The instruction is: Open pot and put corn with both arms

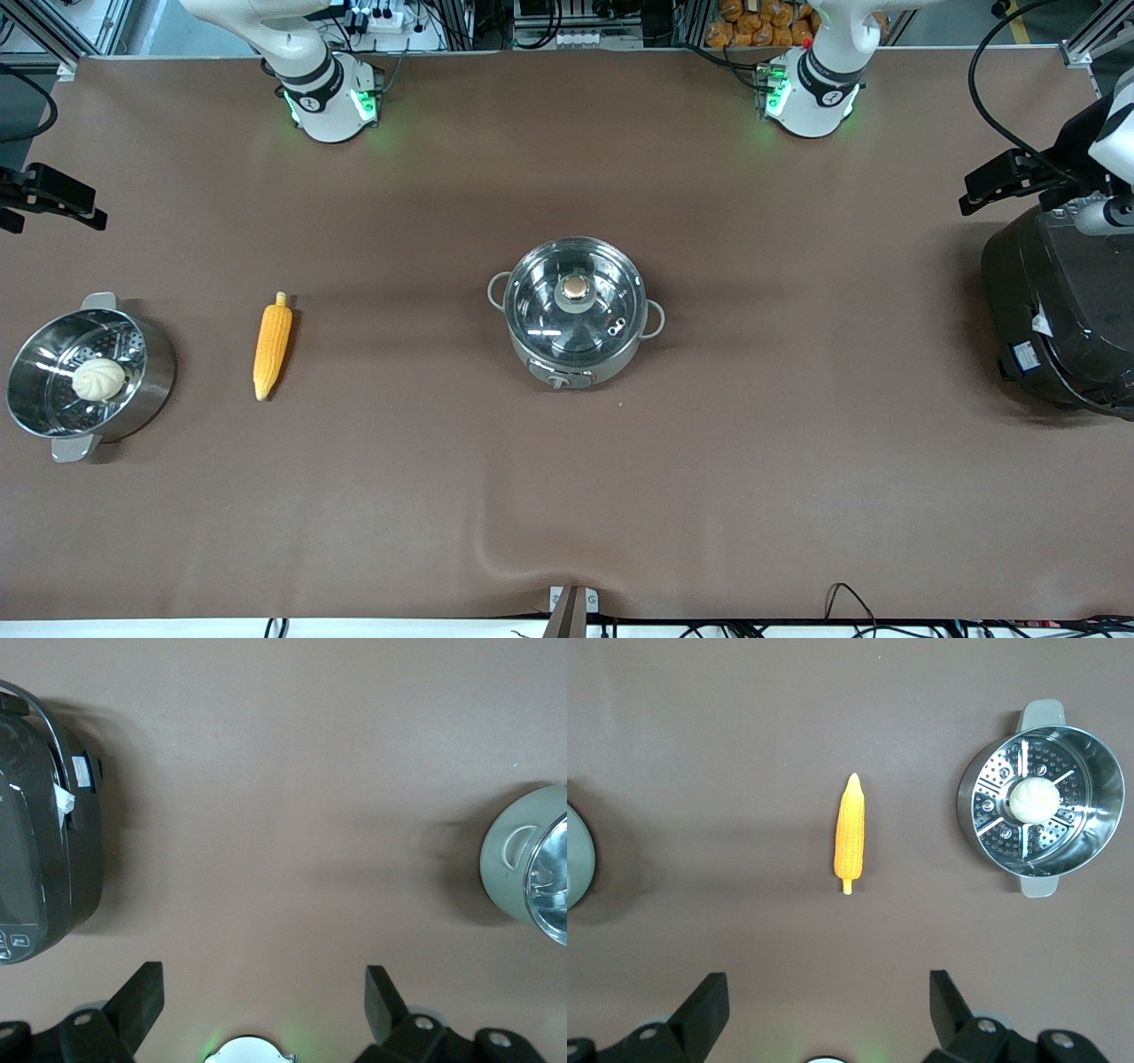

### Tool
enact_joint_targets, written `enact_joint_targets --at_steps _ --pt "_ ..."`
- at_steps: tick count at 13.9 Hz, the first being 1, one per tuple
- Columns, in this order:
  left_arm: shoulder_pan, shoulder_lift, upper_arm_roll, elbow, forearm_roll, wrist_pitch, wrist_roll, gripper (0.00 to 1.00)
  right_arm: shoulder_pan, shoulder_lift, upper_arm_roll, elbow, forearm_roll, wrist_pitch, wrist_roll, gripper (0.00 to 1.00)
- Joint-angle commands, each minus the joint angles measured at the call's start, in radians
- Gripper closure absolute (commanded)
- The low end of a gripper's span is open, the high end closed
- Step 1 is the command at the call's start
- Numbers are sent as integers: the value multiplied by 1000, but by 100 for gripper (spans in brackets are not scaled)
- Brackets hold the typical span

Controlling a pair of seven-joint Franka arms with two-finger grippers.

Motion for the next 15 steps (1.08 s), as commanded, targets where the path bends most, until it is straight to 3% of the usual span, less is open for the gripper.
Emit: enact_joint_targets --at_steps 1,6,10,12,15 --pt "-6 0 2 19 21 -22 21 0 23 -5 -20 -3 -14 11 -7 0" --pt "-11 11 -4 25 47 -22 29 0 24 -10 -20 -26 -5 74 3 0" --pt "-58 60 -93 42 42 -13 -25 0 24 -10 -20 -29 -4 71 5 0" --pt "-97 97 -117 42 35 22 -155 0 24 -8 -20 -29 -1 71 8 0" --pt "-253 183 -140 46 44 109 -469 0 24 -7 -20 -27 1 74 6 0"
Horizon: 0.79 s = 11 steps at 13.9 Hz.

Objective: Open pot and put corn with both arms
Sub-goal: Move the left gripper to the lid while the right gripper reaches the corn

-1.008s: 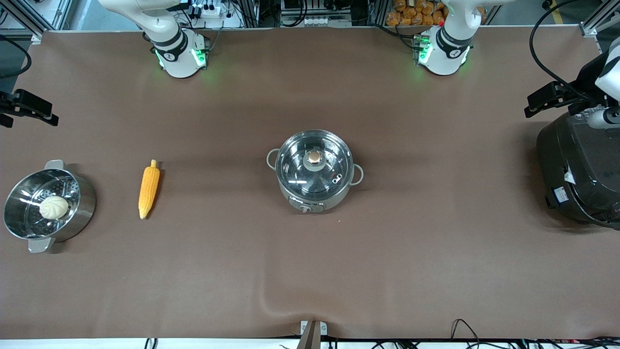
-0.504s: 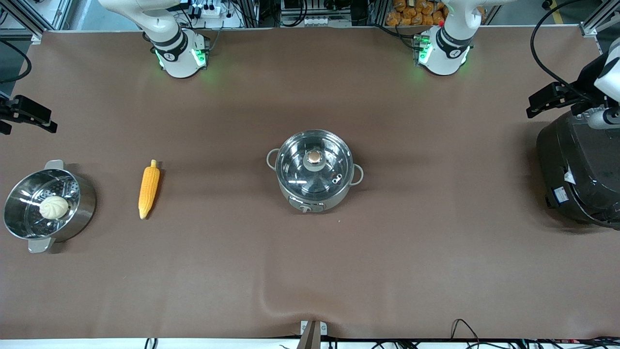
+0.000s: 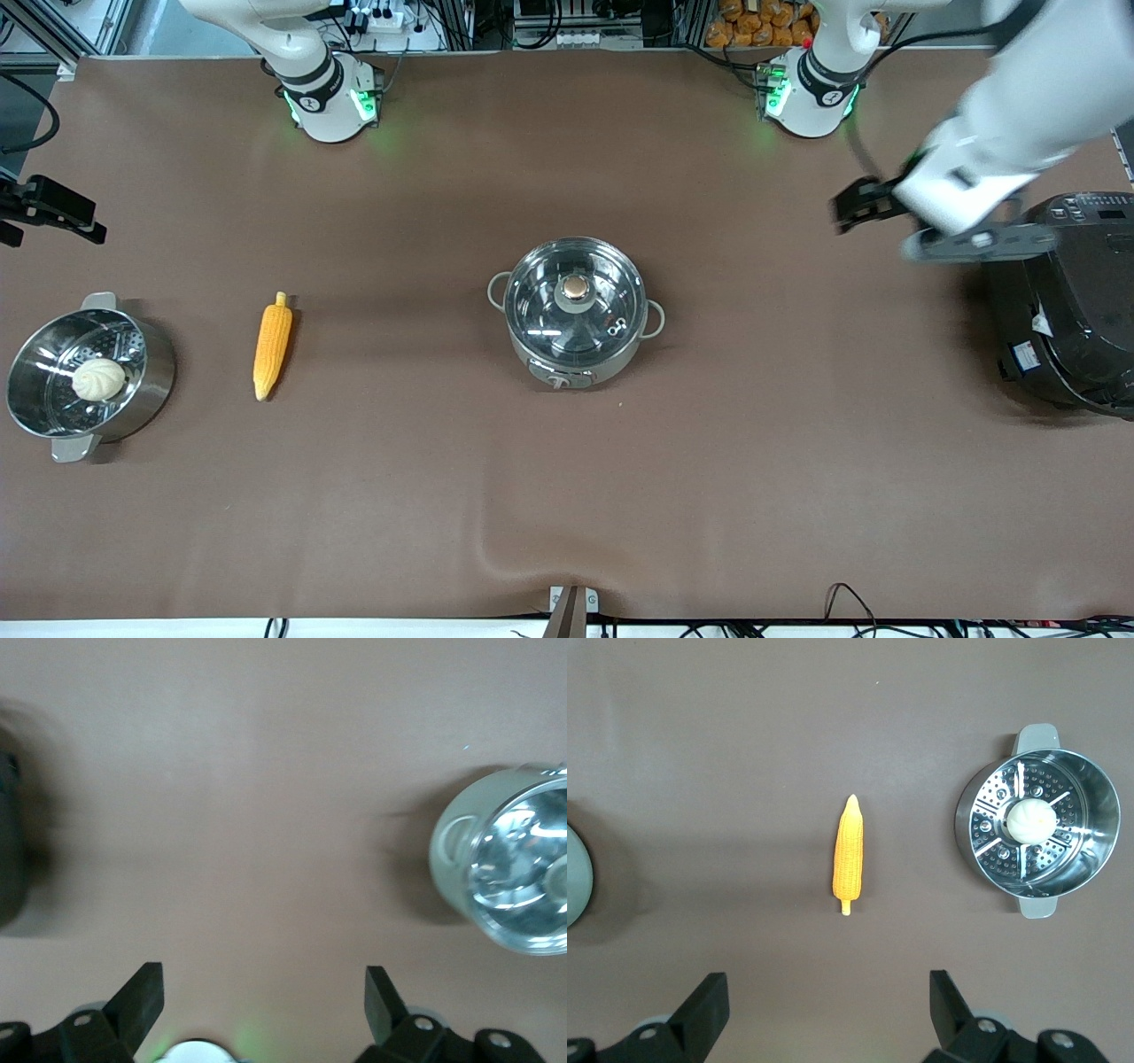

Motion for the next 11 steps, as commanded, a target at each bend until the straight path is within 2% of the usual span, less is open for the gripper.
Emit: enact_joint_targets --at_steps 1,3,6,8,11 --pt "-125 86 -5 40 18 71 -241 0 23 -5 -18 -7 0 8 6 0" --pt "-203 152 -5 46 18 186 -366 0 28 2 -18 -13 -9 18 8 0" --pt "-311 282 6 132 23 226 -545 0 28 16 -19 -117 -4 152 2 0" --pt "-357 348 11 163 53 266 -619 0 39 19 -19 -245 -17 265 0 0" --pt "-426 419 11 170 95 350 -723 0 40 13 -19 -515 -18 586 8 0"
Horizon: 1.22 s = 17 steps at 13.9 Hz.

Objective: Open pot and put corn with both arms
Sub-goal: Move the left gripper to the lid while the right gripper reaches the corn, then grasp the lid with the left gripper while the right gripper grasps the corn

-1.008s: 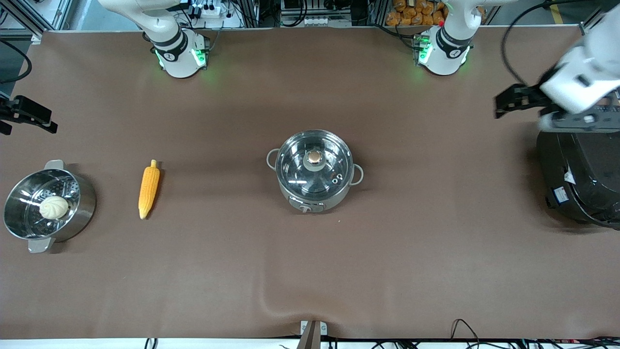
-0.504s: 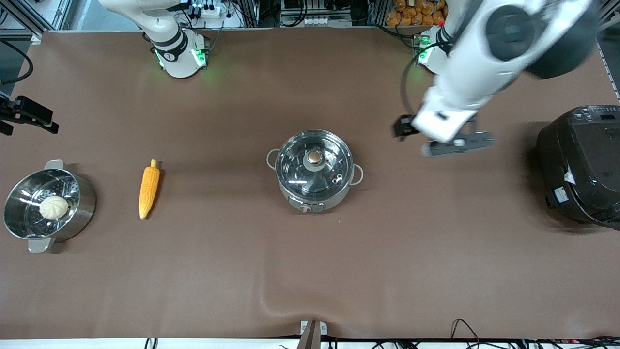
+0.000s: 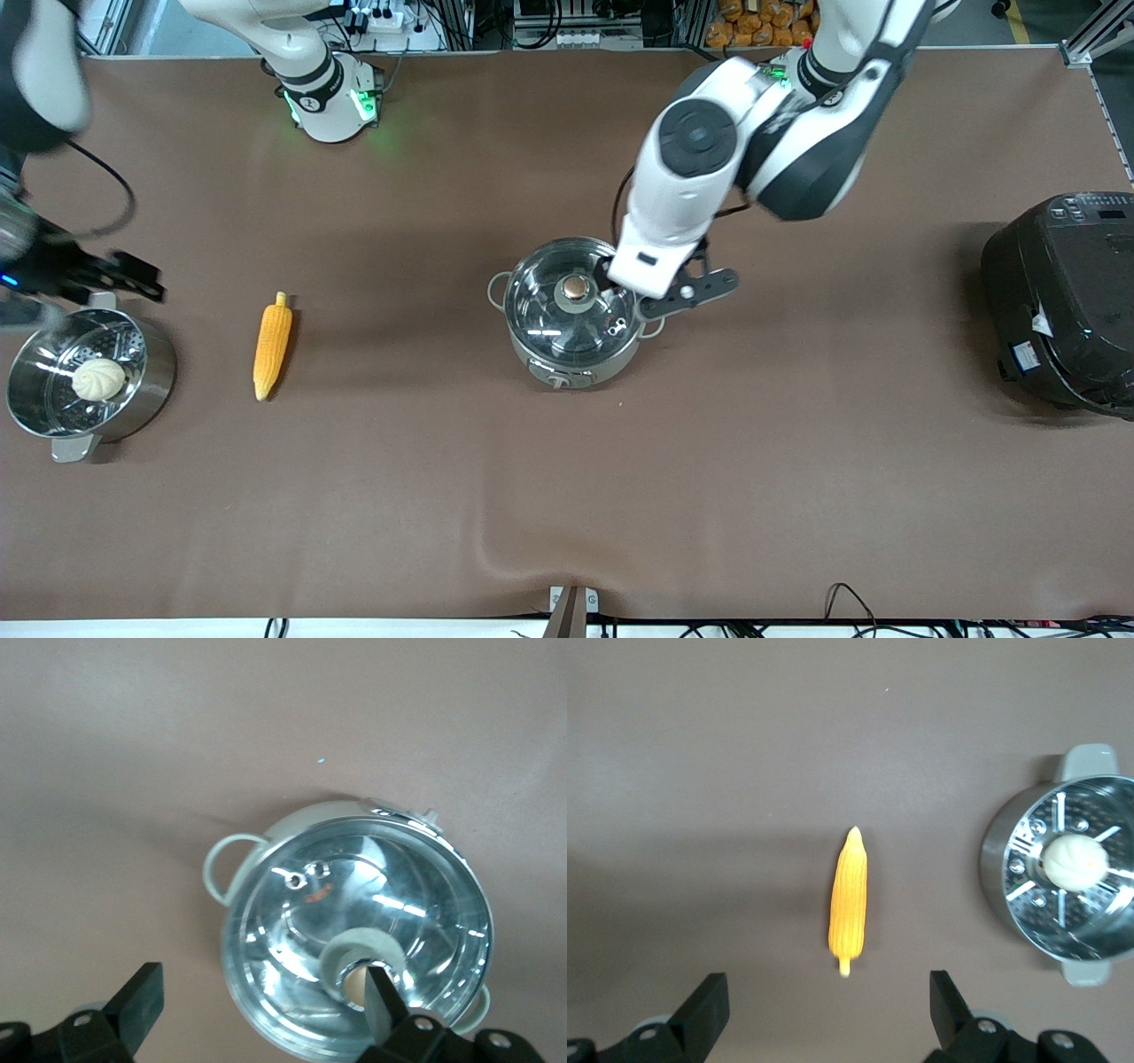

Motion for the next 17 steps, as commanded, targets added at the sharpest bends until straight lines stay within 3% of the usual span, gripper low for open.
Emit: enact_joint_targets --at_steps 1,2,4,7,11,15,16,17 --pt "-73 79 15 64 35 28 -85 0 17 -31 -18 -275 -16 288 8 0" --pt "-92 98 36 84 33 29 -101 0 19 -23 -18 -365 -16 408 6 0" --pt "-148 125 80 100 33 39 -113 0 19 30 -18 -444 -15 499 12 0" --pt "-234 156 148 100 33 48 -136 0 33 124 -17 -458 -10 534 38 0" --pt "-253 173 157 98 32 65 -141 1 19 244 -17 -475 -3 695 40 0" --pt "-265 191 157 98 33 68 -138 14 -7 288 -14 -474 1 722 32 0" --pt "-265 194 156 97 32 68 -136 18 -7 293 -14 -474 4 722 35 2" --pt "-265 196 156 97 32 68 -136 23 -7 298 -12 -472 7 722 35 14"
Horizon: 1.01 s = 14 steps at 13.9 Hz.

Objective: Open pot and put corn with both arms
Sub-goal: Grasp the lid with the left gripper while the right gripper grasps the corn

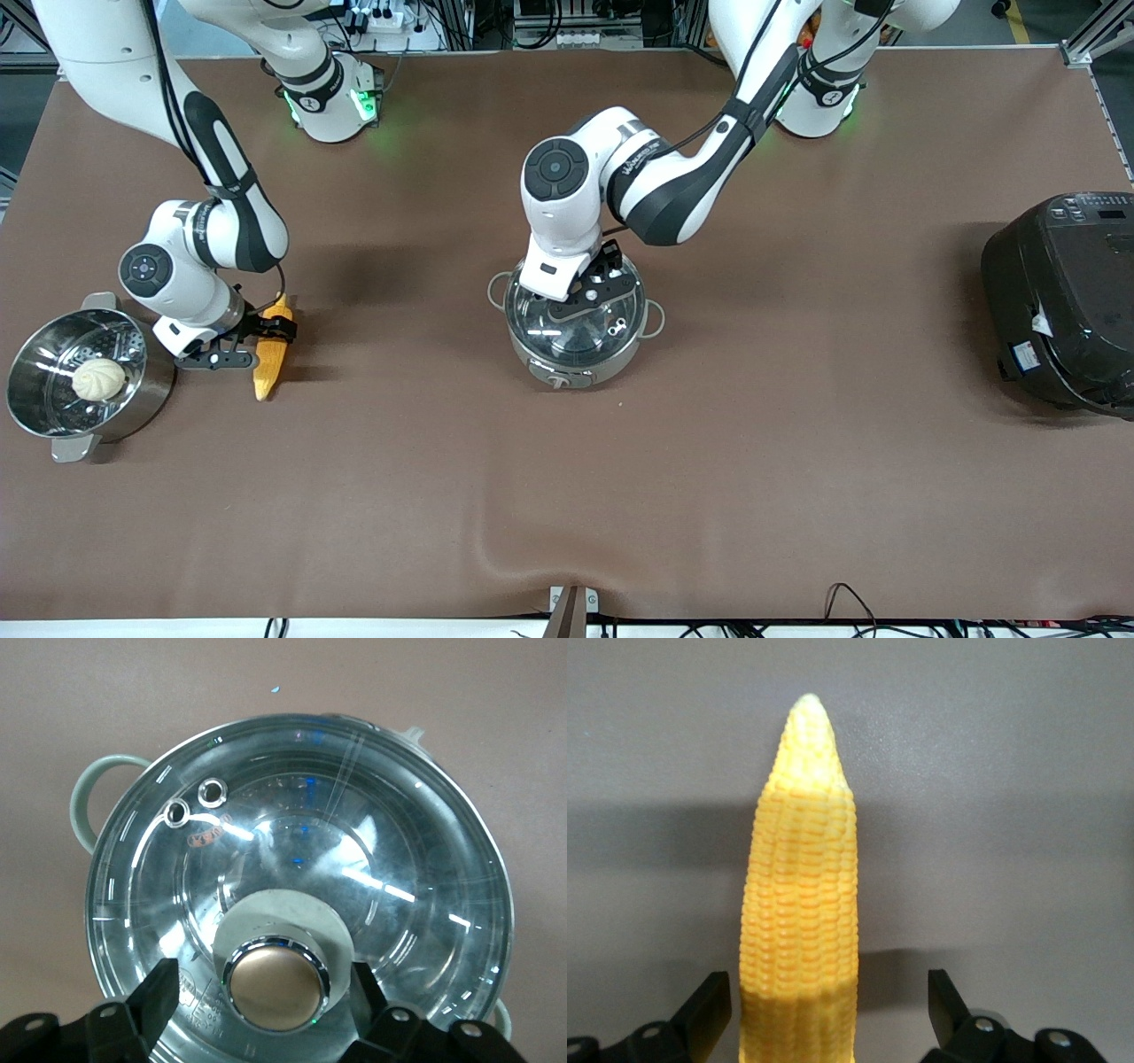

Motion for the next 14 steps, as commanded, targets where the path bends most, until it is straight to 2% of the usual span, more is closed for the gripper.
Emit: enact_joint_targets --at_steps 1,3,4,5,6,8,11,13,14 --pt "-12 19 9 27 23 1 -18 29 -10 9 8 3 26 2 11 34" --pt "-11 17 9 27 23 1 -15 38 -1 15 8 9 112 -7 5 50" --pt "-11 17 9 27 23 1 -8 52 8 15 8 14 124 -12 6 59" --pt "-11 17 9 27 23 1 -5 68 16 9 10 22 124 -21 8 69" --pt "-11 16 9 27 23 1 -4 100 22 5 10 43 124 -54 9 80" --pt "-3 -4 9 27 20 -11 2 100 27 -15 11 121 124 -200 18 86" --pt "27 -96 9 25 11 -84 4 100 35 -51 13 300 132 -489 41 83" --pt "84 -194 1 20 -9 -158 36 100 45 -63 37 371 275 -571 41 82" --pt "127 -252 3 11 -56 -207 103 100 71 -66 42 380 322 -573 66 82"
